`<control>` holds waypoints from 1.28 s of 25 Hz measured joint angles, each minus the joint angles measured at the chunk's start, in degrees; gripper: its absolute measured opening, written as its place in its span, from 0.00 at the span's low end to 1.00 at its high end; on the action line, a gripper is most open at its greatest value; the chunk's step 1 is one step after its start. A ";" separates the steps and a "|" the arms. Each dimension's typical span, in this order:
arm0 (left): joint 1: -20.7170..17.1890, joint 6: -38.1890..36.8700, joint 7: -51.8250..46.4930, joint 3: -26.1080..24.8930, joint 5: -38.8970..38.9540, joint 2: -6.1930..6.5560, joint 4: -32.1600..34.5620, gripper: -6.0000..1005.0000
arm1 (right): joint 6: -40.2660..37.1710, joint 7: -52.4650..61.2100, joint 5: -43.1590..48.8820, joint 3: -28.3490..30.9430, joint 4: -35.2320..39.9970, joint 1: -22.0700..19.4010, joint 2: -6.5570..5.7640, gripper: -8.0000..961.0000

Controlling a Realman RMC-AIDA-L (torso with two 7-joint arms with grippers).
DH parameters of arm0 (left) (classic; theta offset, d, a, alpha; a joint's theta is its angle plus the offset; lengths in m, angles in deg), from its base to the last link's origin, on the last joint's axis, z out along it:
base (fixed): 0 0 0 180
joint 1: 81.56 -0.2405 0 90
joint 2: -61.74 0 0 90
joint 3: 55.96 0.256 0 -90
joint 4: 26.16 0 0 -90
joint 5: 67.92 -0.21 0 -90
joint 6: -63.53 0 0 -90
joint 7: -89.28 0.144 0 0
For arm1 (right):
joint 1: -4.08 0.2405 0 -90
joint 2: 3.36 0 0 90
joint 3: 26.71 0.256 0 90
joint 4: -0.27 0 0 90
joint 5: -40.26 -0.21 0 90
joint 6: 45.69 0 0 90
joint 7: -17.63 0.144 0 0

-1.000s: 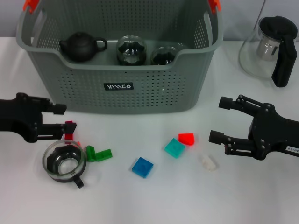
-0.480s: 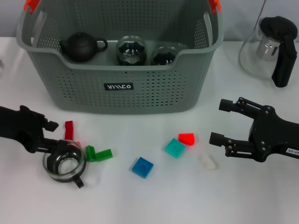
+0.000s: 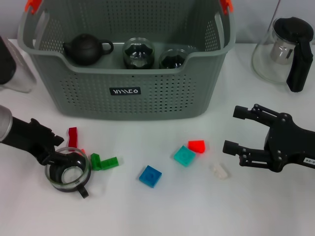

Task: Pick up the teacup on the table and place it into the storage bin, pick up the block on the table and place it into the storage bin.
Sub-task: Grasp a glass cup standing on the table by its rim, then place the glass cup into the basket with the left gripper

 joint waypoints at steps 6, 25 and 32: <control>0.20 2.80 -1.51 2.69 -1.83 -0.09 -2.33 0.57 | 0.00 0.00 0.01 0.00 0.00 -0.02 0.02 0.99; 1.08 3.69 -4.23 2.76 -2.65 0.08 -3.66 0.12 | 0.00 0.00 0.01 0.00 0.00 0.03 -0.01 0.98; 1.36 -1.61 -2.31 0.05 0.59 0.51 -2.08 0.05 | 0.00 0.00 0.01 -0.01 0.00 0.03 -0.09 0.98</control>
